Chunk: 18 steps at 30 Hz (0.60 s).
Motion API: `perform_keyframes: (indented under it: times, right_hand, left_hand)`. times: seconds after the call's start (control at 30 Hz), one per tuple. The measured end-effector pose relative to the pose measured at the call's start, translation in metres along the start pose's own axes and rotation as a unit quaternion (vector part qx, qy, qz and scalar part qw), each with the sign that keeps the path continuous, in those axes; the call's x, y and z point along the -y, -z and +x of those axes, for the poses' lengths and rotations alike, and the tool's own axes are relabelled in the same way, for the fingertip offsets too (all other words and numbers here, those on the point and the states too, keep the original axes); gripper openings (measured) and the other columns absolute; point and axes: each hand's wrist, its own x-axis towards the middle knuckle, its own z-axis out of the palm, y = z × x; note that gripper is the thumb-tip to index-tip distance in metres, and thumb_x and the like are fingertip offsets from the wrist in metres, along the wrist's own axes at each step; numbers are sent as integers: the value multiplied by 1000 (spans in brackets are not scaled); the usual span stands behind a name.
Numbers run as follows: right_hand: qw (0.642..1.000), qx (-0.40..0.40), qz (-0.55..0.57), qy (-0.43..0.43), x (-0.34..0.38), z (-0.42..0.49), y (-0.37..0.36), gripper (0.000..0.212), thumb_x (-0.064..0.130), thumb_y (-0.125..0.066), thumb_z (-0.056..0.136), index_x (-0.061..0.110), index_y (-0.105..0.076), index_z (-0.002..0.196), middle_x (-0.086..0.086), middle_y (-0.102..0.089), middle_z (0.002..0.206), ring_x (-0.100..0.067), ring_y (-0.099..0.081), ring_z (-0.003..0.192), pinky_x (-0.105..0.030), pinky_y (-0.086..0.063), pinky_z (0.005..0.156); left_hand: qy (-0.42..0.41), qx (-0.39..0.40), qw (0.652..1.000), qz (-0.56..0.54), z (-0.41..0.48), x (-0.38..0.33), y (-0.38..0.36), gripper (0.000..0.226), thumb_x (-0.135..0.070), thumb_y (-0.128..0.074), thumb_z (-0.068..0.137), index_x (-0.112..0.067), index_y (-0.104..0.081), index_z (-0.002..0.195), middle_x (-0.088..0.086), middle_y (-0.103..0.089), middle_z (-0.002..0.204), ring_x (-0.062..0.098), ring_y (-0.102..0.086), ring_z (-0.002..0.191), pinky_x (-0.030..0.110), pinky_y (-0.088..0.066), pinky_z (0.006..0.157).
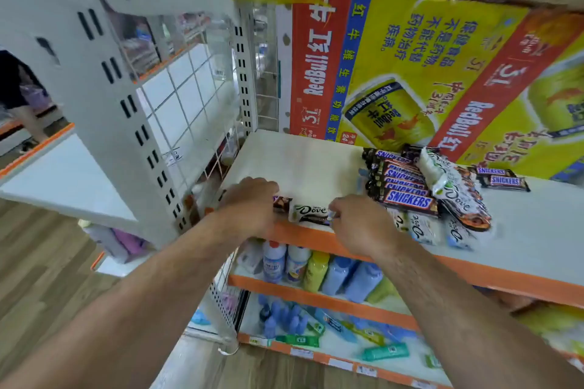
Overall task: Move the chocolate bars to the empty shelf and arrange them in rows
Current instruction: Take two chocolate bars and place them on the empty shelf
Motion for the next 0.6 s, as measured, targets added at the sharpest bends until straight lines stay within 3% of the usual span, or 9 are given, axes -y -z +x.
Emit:
perform_keyframes:
  times: [0.1, 0.2, 0.33, 0.47, 0.6]
  right_hand:
    - [998, 19, -55, 28, -13, 18, -4, 24, 22, -50, 93, 19, -61, 114, -3, -62, 113, -25, -57, 105, -33, -50, 82]
    - [994, 47, -81, 48, -18, 30, -6, 16, 19, -50, 92, 21, -60, 104, -2, -61, 104, -25, -54, 101, -34, -46, 76]
    - [989, 65, -112, 65, -22, 40, -8, 20, 19, -53, 89, 20, -59, 109, -3, -58, 106, -25, -53, 102, -34, -46, 79]
    - [988, 85, -117, 58, -23, 43, -10, 26, 19, -53, 90, 19, -56, 115, -6, -55, 112, -27, -50, 107, -37, -45, 85]
    - [996, 61, -46, 39, -18, 39, -10, 22, 13, -56, 85, 17, -48, 105, -4, -60, 98, -26, -55, 96, -34, -40, 73]
  left_hand:
    - [35, 27, 998, 52, 13, 3, 2, 55, -9, -55, 78, -23, -51, 131, 2, -58, 121, 23, -53, 110, 41, -48, 88]
    - [40, 24, 996, 73, 20, 8, -2, 48, -8, -56, 77, -21, -55, 123, 2, -62, 106, 22, -57, 99, 37, -49, 84]
    - [46, 28, 993, 103, 28, 13, -6, 40, -14, -61, 76, -20, -60, 115, 3, -58, 105, 22, -53, 101, 34, -47, 83]
    - [33, 13, 996, 84, 30, 13, -5, 27, -13, -58, 72, -20, -54, 98, 1, -48, 91, 22, -48, 94, 34, -42, 72]
    - [32, 8, 999, 31, 21, 11, -2, 24, -6, -55, 73, -23, -43, 87, -4, -50, 77, 16, -51, 76, 30, -33, 55]
